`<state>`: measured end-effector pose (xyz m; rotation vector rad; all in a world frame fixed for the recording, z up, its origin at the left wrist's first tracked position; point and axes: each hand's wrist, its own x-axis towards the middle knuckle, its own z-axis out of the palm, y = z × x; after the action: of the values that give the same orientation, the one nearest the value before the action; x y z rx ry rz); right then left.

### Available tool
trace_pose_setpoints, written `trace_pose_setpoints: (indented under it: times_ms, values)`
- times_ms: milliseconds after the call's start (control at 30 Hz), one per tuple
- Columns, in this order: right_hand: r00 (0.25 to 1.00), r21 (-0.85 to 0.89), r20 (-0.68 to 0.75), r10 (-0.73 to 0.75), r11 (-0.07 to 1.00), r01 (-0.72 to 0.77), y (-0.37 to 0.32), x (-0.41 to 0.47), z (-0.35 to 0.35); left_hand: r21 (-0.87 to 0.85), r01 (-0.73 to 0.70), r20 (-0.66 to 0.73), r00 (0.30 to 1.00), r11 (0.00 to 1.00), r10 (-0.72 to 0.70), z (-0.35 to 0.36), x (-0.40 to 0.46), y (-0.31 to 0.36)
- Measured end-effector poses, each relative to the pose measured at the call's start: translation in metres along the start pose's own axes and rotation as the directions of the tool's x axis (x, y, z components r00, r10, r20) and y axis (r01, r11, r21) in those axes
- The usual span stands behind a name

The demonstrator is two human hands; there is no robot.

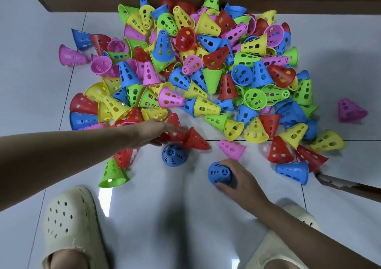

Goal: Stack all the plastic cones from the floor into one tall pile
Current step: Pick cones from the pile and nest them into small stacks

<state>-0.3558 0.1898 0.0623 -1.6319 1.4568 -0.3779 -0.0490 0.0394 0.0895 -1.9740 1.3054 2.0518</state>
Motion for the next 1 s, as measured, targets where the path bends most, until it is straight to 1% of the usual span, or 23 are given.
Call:
trace_pose_setpoints:
  times_ms: [67, 200, 233, 300, 400, 433, 467, 500, 567, 633, 667, 700, 833, 900, 933, 1000]
  values:
    - [1.0, -0.035, 0.022, -0.018, 0.999, 0.018, 0.002, 0.003, 0.004, -0.044, -0.023, 0.022, 0.999, 0.999, 0.024, -0.003, -0.015, -0.005]
    - [0.998, -0.101, 0.038, -0.048, 0.994, 0.052, -0.001, 0.012, 0.005, -0.15, -0.097, -0.016, 0.995, 0.984, 0.095, 0.002, -0.045, -0.013]
    - [0.998, -0.114, 0.044, -0.052, 0.992, 0.056, -0.001, 0.015, 0.004, -0.156, -0.128, -0.025, 0.992, 0.979, 0.126, 0.005, -0.051, -0.016]
    - [0.997, -0.142, 0.061, -0.055, 0.988, 0.063, -0.003, 0.018, 0.003, -0.103, -0.209, -0.062, 0.977, 0.973, 0.203, 0.01, -0.058, -0.024]
    - [0.996, -0.154, 0.068, -0.057, 0.986, 0.067, -0.004, 0.021, 0.004, 0.026, -0.337, -0.085, 0.937, 0.941, 0.338, 0.016, -0.059, -0.039]
    - [0.996, -0.159, 0.066, -0.056, 0.985, 0.066, -0.004, 0.021, 0.004, 0.095, -0.387, -0.079, 0.915, 0.917, 0.395, 0.017, -0.058, -0.045]
    - [0.996, -0.167, 0.068, -0.051, 0.984, 0.062, -0.004, 0.022, 0.004, 0.204, -0.434, -0.076, 0.886, 0.877, 0.457, 0.019, -0.055, -0.05]
    - [0.997, -0.177, 0.072, -0.042, 0.983, 0.054, -0.004, 0.022, 0.005, 0.344, -0.471, -0.064, 0.852, 0.813, 0.52, 0.021, -0.054, -0.055]
    - [0.997, -0.194, 0.074, -0.009, 0.981, 0.023, -0.005, 0.022, 0.007, 0.612, -0.476, -0.001, 0.798, 0.631, 0.603, 0.025, -0.054, -0.055]
    - [0.997, -0.2, 0.07, 0.02, 0.98, -0.005, -0.005, 0.023, 0.008, 0.77, -0.447, 0.083, 0.777, 0.455, 0.624, 0.027, -0.051, -0.051]
    - [0.998, -0.205, 0.066, 0.024, 0.979, -0.01, -0.005, 0.023, 0.008, 0.809, -0.432, 0.111, 0.778, 0.398, 0.618, 0.027, -0.048, -0.05]
    - [0.998, -0.217, 0.062, 0.02, 0.976, -0.006, -0.005, 0.022, 0.008, 0.833, -0.416, 0.123, 0.782, 0.365, 0.611, 0.026, -0.043, -0.049]
    - [0.996, -0.256, 0.083, -0.019, 0.966, 0.04, -0.006, 0.018, 0.001, 0.875, -0.329, 0.095, 0.836, 0.356, 0.54, 0.019, -0.023, -0.047]
    - [0.994, -0.268, 0.061, -0.086, 0.958, 0.099, -0.008, 0.016, -0.003, 0.876, -0.313, 0.094, 0.858, 0.368, 0.506, 0.017, -0.016, -0.047]
    - [0.99, -0.285, 0.016, -0.137, 0.949, 0.136, -0.01, 0.017, -0.006, 0.872, -0.315, 0.098, 0.862, 0.375, 0.497, 0.017, -0.015, -0.047]
    - [0.969, -0.321, -0.124, -0.215, 0.932, 0.166, -0.011, 0.024, -0.012, 0.86, -0.327, 0.104, 0.864, 0.392, 0.492, 0.019, -0.012, -0.047]
